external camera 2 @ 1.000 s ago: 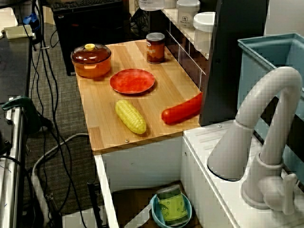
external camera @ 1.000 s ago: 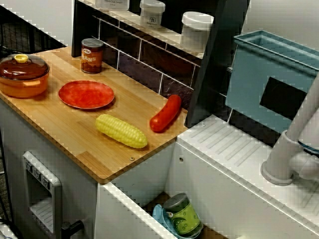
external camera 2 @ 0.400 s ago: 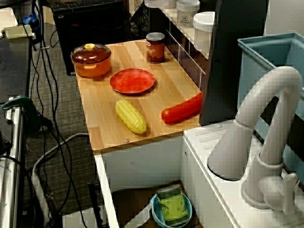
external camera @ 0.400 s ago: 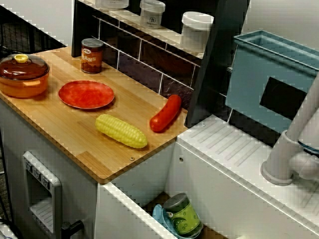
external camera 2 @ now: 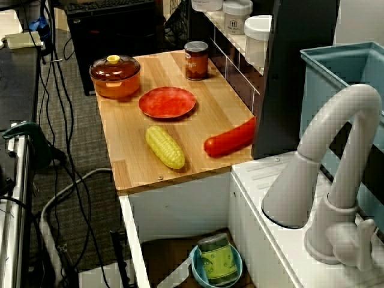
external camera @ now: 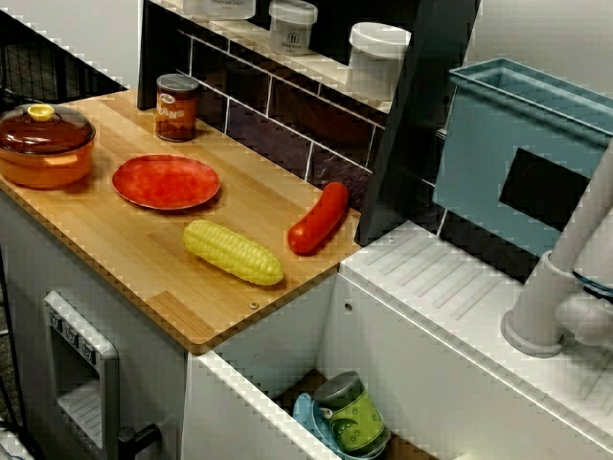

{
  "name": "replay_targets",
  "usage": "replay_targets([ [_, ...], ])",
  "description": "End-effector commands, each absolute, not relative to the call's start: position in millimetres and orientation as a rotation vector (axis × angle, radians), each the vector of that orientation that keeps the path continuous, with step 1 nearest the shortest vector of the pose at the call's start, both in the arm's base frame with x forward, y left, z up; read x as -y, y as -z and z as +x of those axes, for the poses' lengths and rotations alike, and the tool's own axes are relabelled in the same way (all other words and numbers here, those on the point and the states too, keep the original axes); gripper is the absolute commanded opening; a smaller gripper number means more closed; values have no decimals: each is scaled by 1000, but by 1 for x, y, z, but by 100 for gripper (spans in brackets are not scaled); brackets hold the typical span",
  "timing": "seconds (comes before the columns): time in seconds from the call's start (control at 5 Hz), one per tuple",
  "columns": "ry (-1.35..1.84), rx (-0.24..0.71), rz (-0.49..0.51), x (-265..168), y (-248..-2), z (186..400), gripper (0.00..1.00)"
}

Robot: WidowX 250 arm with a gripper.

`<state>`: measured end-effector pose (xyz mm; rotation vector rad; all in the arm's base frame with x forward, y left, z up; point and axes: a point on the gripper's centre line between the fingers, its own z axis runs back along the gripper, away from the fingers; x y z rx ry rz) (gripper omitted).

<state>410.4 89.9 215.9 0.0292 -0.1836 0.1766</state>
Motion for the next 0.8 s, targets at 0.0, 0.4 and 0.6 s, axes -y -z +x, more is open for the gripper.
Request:
replay_targets([
  [0.0,-183,243,52,-97,-233,421,0],
  [0.4,-194,245,58,-98,-230,426,0],
  [0.6,-196,243,59,-97,-229,428,0],
])
